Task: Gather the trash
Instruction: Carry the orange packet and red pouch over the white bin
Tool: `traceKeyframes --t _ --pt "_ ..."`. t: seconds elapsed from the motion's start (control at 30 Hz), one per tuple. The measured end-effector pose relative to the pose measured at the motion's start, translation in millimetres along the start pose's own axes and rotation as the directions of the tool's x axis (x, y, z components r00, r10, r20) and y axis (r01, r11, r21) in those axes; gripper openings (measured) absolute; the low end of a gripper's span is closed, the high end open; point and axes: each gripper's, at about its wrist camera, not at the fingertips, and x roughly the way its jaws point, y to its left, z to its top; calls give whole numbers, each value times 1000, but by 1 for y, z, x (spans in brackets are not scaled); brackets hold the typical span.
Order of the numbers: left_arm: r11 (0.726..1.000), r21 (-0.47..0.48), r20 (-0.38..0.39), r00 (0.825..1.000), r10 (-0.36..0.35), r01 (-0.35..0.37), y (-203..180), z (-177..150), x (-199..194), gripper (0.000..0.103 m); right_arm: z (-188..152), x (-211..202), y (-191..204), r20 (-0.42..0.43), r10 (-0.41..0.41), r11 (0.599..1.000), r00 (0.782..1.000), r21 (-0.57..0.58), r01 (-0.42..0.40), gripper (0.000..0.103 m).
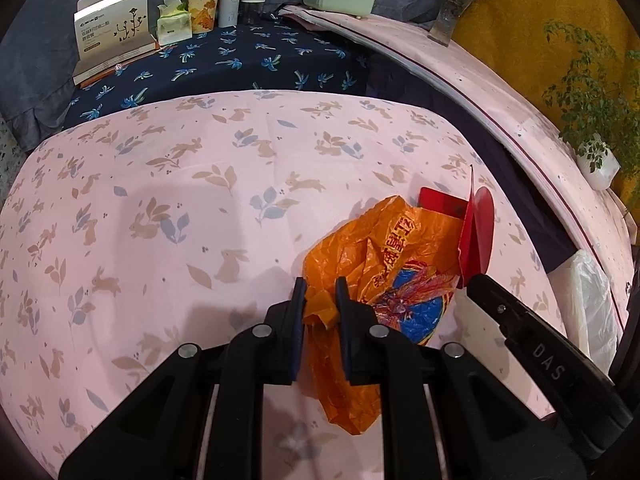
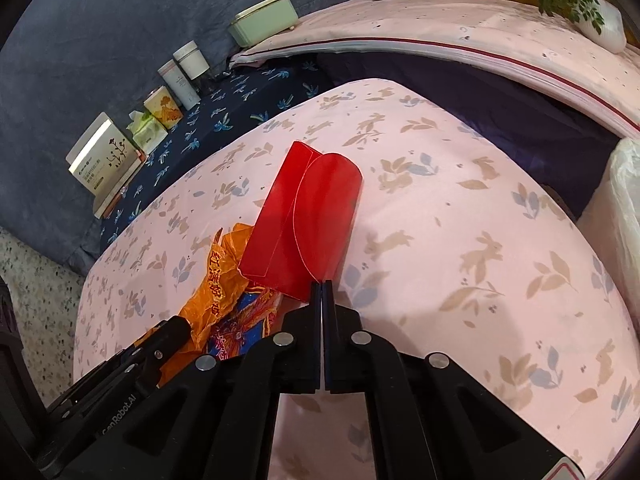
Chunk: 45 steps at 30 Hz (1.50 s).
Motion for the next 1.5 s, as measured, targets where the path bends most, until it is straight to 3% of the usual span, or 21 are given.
traceKeyframes --t 0.67,1.17,1.37,1.5 --pt "998 46 35 998 -52 50 -58 -42 -65 14 -44 -117 -72 120 -23 998 992 58 17 1" --pt "986 141 110 988 -109 93 -136 -44 -118 14 -43 -204 -131 253 -53 993 966 120 23 1" --pt "981 160 102 987 -123 105 -159 -49 -114 13 -45 -208 -146 218 -49 994 975 108 26 1" --pt "983 153 86 990 -112 98 -158 -55 -106 13 -57 -189 -141 158 -49 996 986 84 36 20"
